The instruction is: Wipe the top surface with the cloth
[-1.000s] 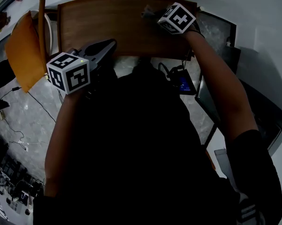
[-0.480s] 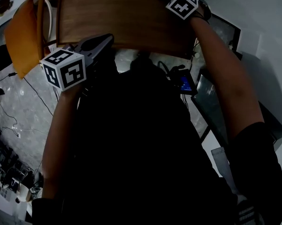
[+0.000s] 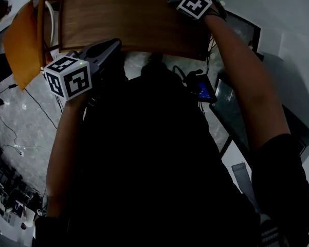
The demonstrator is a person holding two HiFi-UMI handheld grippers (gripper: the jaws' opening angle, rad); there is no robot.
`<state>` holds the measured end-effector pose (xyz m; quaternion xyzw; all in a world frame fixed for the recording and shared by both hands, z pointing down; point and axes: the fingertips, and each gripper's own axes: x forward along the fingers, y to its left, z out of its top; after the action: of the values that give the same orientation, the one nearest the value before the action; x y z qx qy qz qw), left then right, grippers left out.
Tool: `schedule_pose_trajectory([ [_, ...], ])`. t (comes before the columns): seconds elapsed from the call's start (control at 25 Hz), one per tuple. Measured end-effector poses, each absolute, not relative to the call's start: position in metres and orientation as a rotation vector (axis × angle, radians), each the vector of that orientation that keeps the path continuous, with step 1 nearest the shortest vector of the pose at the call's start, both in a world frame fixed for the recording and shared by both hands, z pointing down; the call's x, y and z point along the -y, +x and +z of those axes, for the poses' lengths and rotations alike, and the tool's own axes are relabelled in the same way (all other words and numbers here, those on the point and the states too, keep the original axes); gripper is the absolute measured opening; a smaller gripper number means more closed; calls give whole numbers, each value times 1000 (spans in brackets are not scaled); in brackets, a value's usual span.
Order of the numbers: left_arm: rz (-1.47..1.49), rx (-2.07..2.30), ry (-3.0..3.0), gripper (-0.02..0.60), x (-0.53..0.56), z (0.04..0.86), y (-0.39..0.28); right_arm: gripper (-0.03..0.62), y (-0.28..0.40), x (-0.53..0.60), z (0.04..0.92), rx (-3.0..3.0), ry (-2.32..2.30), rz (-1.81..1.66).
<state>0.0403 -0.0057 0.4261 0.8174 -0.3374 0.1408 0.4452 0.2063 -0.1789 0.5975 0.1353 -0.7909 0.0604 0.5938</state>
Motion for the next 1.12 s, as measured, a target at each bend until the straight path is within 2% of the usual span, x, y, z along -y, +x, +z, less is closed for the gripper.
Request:
schedule_pose_trajectory([
  [1.12,374,722,2048,12,13,437,56,35,166,13,608,1911,-6,309],
])
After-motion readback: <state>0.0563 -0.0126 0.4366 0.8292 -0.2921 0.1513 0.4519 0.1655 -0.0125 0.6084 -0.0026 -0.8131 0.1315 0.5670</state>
